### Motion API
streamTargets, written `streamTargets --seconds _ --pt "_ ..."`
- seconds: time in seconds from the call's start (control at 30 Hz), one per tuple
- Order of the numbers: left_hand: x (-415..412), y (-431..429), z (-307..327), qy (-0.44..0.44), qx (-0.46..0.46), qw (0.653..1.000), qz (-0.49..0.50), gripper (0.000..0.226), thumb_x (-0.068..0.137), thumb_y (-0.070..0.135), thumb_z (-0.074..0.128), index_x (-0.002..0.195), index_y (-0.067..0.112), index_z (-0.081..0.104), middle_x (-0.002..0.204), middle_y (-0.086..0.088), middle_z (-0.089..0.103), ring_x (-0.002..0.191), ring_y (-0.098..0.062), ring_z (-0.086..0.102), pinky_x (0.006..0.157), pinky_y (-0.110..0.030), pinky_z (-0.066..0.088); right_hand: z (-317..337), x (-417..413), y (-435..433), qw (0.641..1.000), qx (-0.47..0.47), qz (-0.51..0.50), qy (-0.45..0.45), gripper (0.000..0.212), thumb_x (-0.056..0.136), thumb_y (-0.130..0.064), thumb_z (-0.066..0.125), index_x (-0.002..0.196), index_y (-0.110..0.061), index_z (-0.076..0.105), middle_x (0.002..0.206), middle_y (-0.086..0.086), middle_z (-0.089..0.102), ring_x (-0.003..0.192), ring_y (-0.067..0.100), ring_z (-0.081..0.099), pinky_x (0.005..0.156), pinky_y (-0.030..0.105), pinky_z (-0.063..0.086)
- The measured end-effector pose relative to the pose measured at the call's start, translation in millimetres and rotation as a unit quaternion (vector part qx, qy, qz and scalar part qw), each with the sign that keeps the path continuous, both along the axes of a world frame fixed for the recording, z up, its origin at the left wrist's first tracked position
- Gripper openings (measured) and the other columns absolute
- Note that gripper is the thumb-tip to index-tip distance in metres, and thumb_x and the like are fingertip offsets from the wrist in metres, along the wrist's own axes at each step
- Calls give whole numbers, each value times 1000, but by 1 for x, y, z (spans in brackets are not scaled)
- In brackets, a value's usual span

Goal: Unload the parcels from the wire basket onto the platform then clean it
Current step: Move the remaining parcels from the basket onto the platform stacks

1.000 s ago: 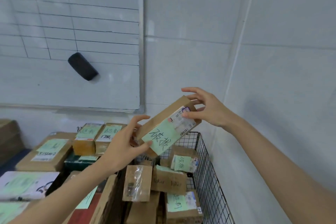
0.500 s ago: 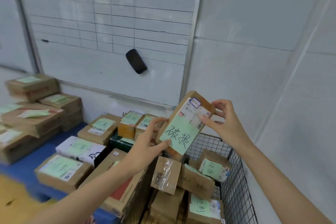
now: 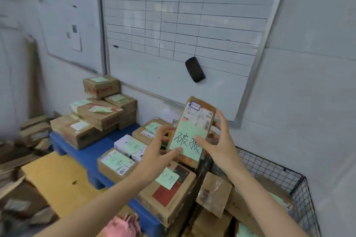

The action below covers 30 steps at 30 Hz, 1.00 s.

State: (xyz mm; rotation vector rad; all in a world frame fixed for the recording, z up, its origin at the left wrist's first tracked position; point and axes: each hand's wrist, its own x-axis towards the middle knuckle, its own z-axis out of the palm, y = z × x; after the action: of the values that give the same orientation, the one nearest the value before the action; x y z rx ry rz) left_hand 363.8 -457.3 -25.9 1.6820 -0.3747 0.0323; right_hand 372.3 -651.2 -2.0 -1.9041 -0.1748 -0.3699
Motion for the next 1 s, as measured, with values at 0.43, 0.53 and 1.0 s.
streamTargets --seconds 0.43,0.53,1.0 --pt "38 181 0 -7 -66 993 95 44 93 18 64 125 38 41 117 -6 64 92 -23 71 71 -33 59 14 70 193 993 -55 95 -43 95 79 -27 83 149 -43 21 142 -24 33 110 -6 53 79 12 52" --pt "48 243 -1 -13 -56 991 124 45 93 16 65 123 42 43 111 0 68 89 -17 71 73 -38 60 9 91 259 992 -41 109 -51 93 78 -26 84 149 -40 24 142 -23 37 118 -5 46 89 8 45" --pt "120 461 -36 -8 -70 986 154 47 85 27 71 126 36 49 112 16 67 103 -15 67 81 -30 57 -33 178 469 988 26 150 -15 86 76 -22 86 143 -40 35 133 -28 44 131 -5 37 100 22 48"
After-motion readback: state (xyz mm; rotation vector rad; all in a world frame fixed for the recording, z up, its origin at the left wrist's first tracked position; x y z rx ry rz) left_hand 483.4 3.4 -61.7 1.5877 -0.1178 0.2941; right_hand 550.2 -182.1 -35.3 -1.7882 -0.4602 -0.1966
